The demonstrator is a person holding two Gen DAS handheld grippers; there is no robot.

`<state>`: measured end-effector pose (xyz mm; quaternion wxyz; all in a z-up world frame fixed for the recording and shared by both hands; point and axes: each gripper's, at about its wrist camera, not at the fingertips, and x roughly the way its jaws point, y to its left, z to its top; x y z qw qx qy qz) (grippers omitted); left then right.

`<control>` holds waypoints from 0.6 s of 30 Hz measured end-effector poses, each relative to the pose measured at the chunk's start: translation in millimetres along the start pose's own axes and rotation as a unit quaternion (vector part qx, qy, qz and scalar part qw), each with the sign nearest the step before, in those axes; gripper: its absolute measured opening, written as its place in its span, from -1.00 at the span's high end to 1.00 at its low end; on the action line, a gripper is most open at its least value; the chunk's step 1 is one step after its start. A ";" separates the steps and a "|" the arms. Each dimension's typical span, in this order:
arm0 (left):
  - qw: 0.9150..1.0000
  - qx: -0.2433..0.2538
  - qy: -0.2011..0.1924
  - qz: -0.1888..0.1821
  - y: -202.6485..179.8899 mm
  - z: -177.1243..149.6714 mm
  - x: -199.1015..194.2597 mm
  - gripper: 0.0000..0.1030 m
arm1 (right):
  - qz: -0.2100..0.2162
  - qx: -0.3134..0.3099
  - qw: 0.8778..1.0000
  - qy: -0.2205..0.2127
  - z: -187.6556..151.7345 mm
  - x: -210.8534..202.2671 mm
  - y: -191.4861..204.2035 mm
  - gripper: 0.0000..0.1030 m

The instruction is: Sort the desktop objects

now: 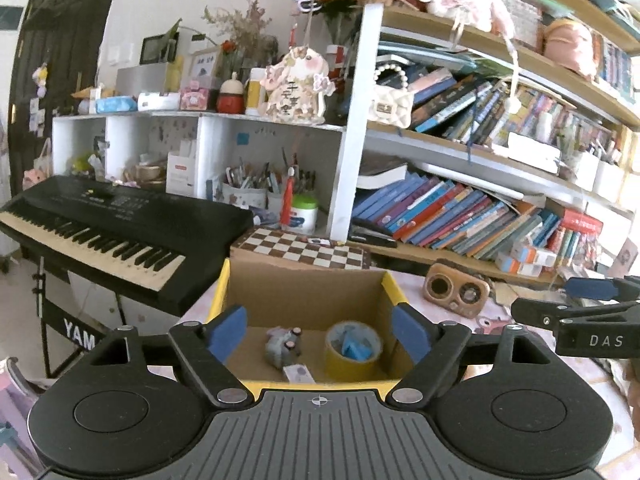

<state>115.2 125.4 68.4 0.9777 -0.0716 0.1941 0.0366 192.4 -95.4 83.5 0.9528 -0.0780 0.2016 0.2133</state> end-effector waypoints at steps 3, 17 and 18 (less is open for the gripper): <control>1.000 0.013 0.000 -0.002 -4.3 -9.3 -11.9 -0.61 | -0.012 0.004 1.000 -0.002 -14.9 -15.2 5.7 -0.77; 0.999 0.032 0.038 -0.009 -20.7 -63.8 -43.9 -0.62 | -0.036 0.027 0.999 0.023 -79.8 -60.2 29.7 -0.77; 0.999 0.034 0.040 -0.007 -22.4 -67.5 -45.2 -0.62 | -0.035 0.029 0.999 0.028 -85.0 -62.2 31.6 -0.77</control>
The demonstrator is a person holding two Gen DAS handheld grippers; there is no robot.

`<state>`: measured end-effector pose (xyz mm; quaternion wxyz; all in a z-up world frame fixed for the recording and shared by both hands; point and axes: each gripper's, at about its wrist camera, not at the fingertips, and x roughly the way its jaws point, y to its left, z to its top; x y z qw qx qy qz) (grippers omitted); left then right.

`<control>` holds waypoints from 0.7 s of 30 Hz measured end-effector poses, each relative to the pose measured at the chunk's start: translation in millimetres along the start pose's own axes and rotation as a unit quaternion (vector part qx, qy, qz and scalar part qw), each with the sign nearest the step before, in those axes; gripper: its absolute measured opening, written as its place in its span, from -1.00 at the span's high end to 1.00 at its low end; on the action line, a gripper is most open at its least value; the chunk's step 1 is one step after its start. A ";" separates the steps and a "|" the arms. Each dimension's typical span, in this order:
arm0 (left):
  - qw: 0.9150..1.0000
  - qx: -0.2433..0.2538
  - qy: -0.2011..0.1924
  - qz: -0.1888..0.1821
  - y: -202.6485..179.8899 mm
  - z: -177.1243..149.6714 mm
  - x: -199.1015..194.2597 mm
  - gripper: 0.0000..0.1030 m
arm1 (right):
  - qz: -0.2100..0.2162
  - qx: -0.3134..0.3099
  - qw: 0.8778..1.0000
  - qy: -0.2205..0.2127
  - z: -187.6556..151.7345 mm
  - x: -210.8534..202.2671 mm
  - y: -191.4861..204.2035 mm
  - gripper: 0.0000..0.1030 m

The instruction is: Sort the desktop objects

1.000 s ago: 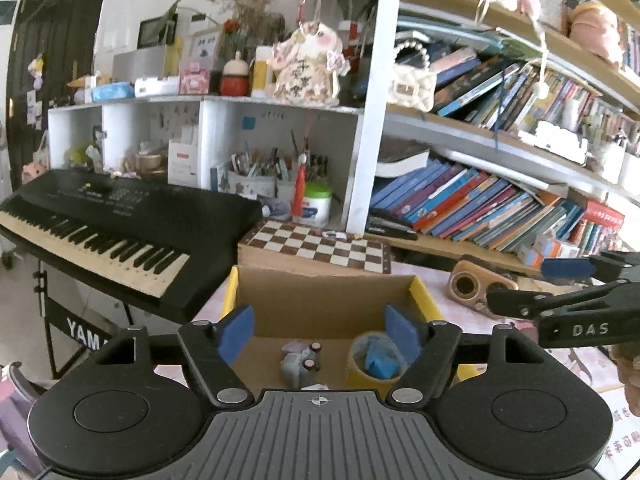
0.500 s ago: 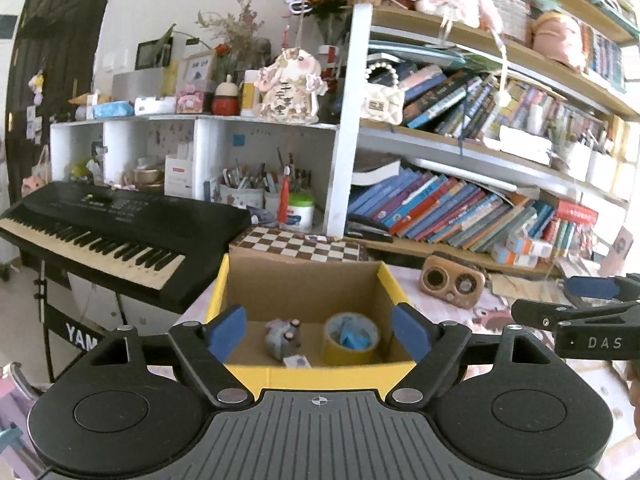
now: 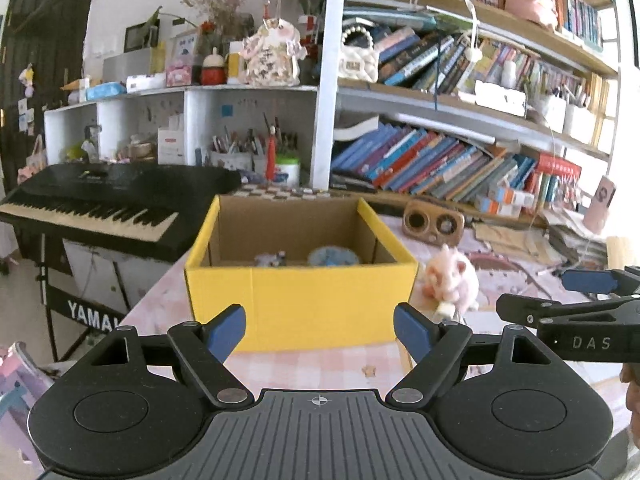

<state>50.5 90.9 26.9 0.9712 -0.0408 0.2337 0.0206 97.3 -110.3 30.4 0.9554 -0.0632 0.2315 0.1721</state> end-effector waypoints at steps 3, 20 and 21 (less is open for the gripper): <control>1.000 0.003 0.009 -0.003 -4.6 -9.8 -2.9 -0.62 | -0.004 -0.005 1.000 0.011 -13.0 -5.0 4.5 -0.77; 0.996 0.038 0.065 -0.036 -20.2 -42.9 -10.7 -0.63 | -0.018 0.006 0.998 0.062 -61.6 -30.5 12.8 -0.77; 0.996 0.039 0.067 -0.038 -21.0 -44.2 -10.8 -0.63 | -0.019 0.008 0.998 0.065 -62.8 -31.1 12.7 -0.77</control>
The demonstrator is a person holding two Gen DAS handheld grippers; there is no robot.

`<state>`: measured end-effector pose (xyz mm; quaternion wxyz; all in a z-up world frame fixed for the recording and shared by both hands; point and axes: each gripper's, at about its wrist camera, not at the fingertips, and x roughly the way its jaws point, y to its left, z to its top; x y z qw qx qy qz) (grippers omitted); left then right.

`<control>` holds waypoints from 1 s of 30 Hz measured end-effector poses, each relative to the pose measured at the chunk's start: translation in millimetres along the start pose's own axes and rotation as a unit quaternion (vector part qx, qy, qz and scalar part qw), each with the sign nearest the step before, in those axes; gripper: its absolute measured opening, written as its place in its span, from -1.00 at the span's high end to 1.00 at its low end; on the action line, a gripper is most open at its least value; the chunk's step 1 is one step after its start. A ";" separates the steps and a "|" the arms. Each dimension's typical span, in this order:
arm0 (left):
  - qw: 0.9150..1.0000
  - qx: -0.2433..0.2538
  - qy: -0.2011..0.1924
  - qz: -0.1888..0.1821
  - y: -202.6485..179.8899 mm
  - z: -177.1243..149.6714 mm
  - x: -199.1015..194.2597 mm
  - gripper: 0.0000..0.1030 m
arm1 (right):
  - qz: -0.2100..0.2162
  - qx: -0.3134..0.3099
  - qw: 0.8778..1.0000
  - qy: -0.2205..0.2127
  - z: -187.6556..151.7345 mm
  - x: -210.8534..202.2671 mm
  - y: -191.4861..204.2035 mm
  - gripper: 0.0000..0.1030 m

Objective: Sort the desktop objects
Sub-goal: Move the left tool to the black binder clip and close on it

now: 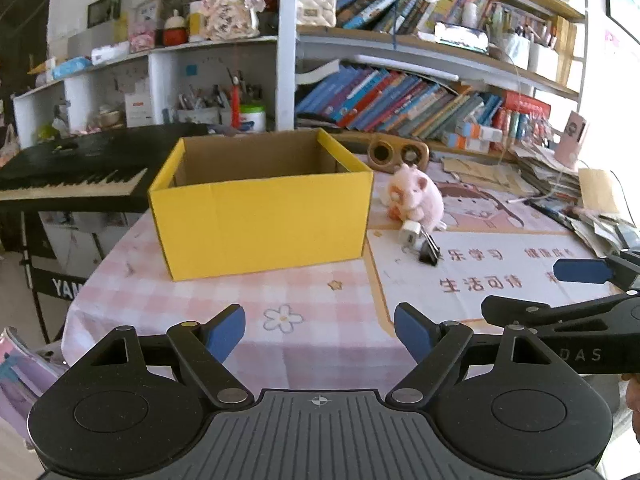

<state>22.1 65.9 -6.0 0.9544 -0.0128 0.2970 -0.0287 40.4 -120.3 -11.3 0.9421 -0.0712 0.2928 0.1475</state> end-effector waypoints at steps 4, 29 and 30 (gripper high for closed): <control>1.000 0.002 0.007 -0.008 -2.1 -1.6 2.4 -0.63 | -0.005 0.002 1.000 0.006 -5.1 -2.6 -1.3 -0.77; 0.996 0.021 0.058 -0.057 -42.6 5.1 47.6 -0.63 | -0.053 0.017 0.997 0.059 -15.9 15.7 -43.1 -0.82; 0.996 0.024 0.059 -0.058 -46.9 6.6 50.4 -0.63 | -0.053 0.018 0.997 0.061 -15.3 17.8 -47.6 -0.82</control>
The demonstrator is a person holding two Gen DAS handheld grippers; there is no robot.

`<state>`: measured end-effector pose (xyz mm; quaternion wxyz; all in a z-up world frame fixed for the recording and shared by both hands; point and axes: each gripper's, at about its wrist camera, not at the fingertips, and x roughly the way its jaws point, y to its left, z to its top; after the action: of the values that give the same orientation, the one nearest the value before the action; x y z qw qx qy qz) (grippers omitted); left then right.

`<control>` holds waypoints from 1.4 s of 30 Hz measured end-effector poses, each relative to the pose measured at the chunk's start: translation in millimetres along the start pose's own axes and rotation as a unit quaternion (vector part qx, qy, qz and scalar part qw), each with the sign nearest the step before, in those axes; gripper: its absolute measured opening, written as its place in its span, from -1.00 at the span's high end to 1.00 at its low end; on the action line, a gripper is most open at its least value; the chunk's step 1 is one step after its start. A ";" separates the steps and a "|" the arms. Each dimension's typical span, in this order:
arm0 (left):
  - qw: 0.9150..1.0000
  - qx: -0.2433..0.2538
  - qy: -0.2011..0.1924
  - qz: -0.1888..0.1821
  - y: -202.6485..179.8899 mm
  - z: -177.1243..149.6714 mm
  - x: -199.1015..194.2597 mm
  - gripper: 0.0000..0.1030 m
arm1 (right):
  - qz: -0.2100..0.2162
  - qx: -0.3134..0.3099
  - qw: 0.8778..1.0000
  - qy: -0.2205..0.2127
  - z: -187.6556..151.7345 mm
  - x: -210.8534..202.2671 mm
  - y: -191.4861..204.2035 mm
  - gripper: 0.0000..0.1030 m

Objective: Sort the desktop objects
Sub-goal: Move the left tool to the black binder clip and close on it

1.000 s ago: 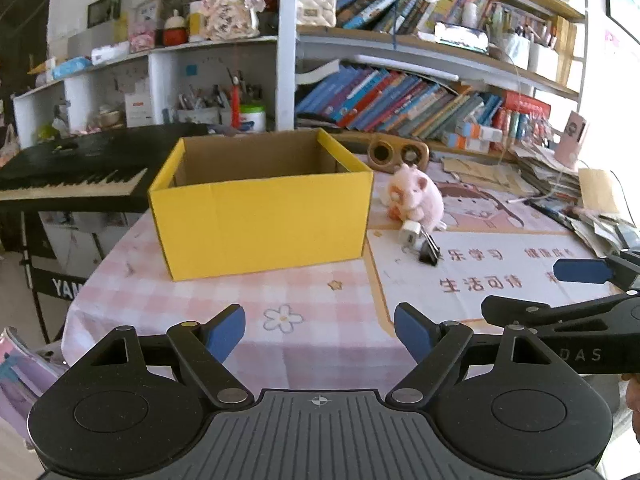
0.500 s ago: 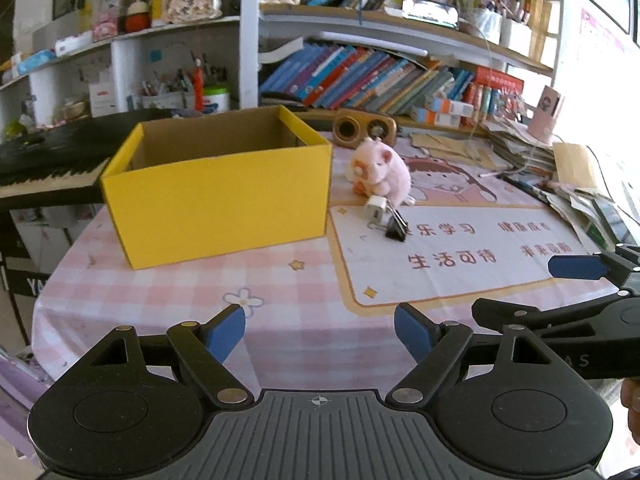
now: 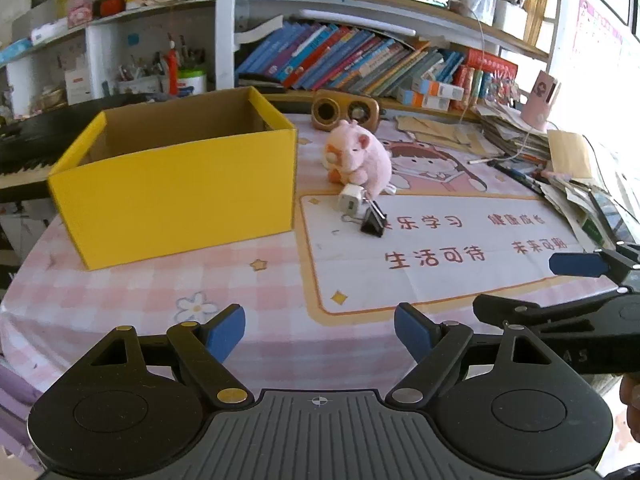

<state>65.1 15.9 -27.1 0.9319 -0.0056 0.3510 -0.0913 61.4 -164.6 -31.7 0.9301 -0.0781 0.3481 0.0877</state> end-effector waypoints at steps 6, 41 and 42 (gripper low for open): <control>1.000 0.000 0.008 0.002 -16.3 10.8 17.4 -0.63 | 0.004 0.004 1.000 0.013 9.1 16.1 -23.4 -0.82; 0.998 -0.016 0.045 0.038 -87.8 64.2 132.5 -0.61 | 0.046 0.007 0.999 0.024 60.6 102.9 -145.3 -0.82; 0.998 -0.023 0.046 0.040 -85.3 64.8 136.3 -0.61 | 0.049 0.006 0.999 0.022 62.3 104.3 -145.9 -0.82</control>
<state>193.8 -95.2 -60.9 0.9174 -0.0083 0.3952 -0.0457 210.1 -282.3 -41.9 0.9172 -0.0577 0.3724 0.1291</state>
